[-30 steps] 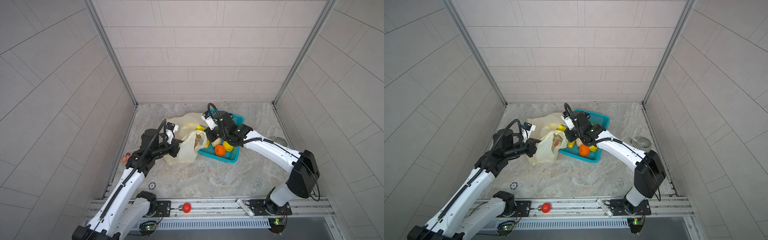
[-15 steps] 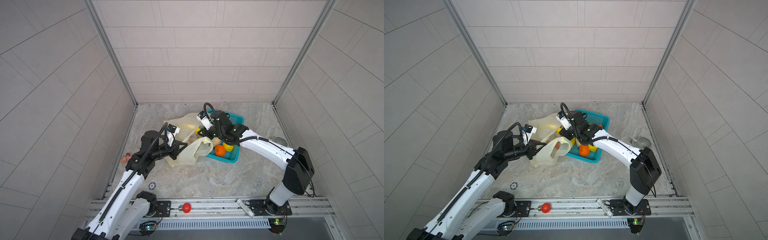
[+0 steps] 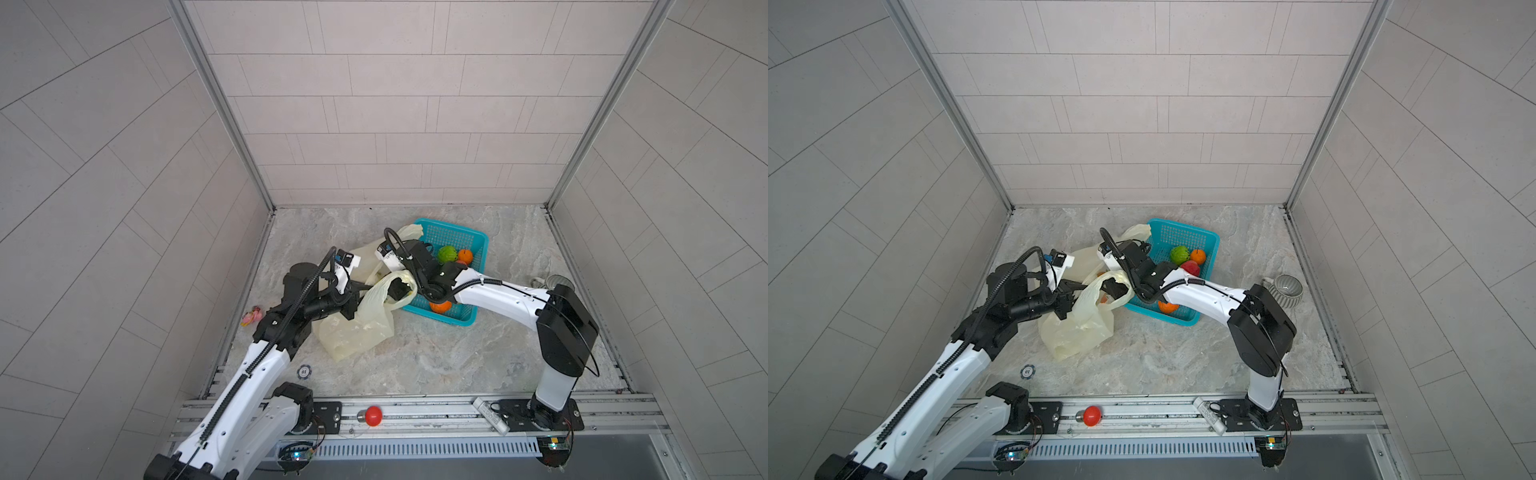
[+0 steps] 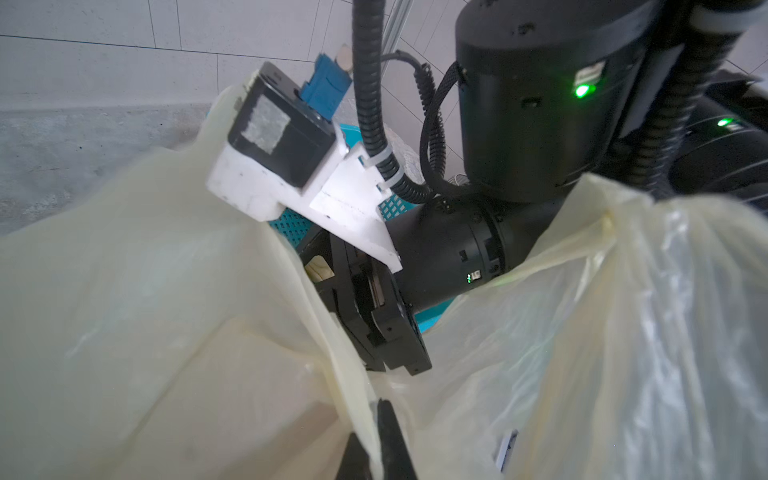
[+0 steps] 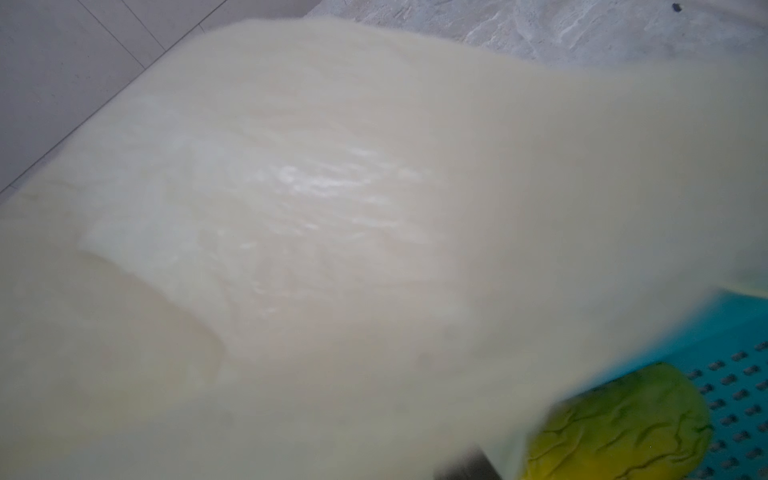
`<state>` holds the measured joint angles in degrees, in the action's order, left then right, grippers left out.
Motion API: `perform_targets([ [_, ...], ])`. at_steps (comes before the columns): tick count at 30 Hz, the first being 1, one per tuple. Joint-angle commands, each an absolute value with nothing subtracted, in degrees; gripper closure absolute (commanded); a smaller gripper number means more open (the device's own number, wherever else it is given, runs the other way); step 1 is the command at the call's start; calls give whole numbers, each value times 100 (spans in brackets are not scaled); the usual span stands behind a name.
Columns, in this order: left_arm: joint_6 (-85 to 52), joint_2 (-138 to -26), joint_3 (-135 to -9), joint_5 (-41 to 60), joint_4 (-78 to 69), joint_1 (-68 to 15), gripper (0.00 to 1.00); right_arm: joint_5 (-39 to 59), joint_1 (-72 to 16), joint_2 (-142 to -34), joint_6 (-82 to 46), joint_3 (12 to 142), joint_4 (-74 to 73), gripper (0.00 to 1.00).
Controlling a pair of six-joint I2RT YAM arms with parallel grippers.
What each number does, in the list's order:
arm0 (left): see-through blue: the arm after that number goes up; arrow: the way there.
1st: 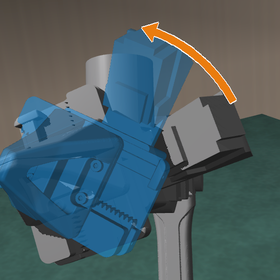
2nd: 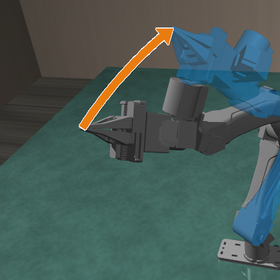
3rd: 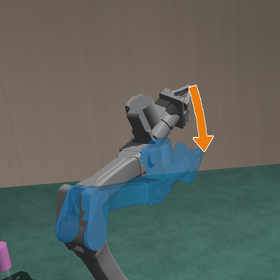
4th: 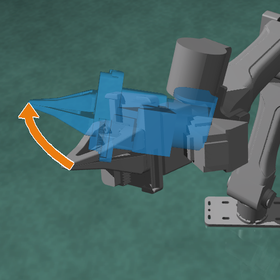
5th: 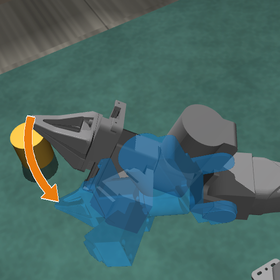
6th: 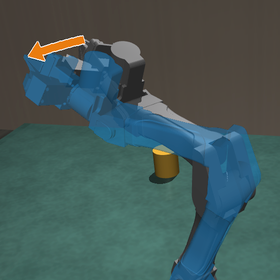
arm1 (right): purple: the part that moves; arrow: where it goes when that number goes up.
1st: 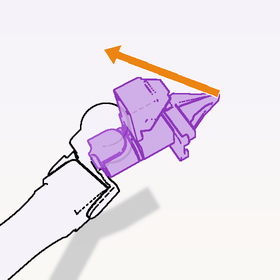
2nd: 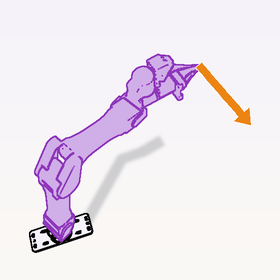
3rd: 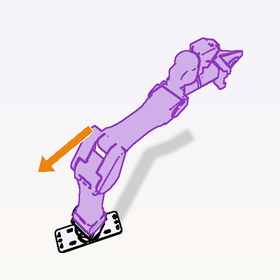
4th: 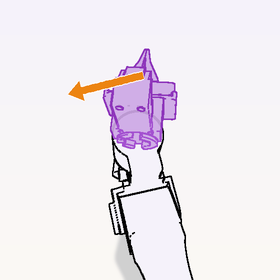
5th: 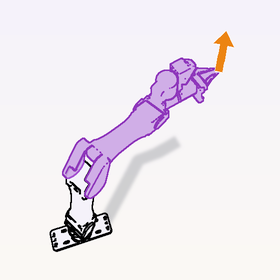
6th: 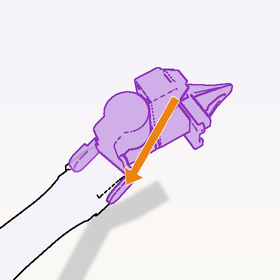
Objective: Place the fruits into the plastic bag
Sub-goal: 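Lower the banana into the bag and open the right gripper, then withdraw, then reach the right gripper into the basket and grasp the orange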
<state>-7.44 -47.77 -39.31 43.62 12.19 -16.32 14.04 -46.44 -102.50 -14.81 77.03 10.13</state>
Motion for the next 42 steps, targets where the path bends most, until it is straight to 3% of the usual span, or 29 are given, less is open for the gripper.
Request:
perform_targets([
  [1, -634, -4657, -3824, 4301, 1021, -1670, 100, 1231, -4649, -9973, -1540, 7495, 832, 45],
  [21, -1210, -3955, -2925, 2730, 1406, -1670, 100, 69, -4474, -7944, -1347, 6285, 1261, 40],
  [34, -1232, -3929, -2830, 2509, 1530, -1670, 100, 2, -4904, -8288, -1389, 5791, 1437, 41],
  [42, -1231, -3862, -2771, 2546, 1430, -1670, 100, -728, -4480, -8628, -1937, 6017, 1829, 41],
])
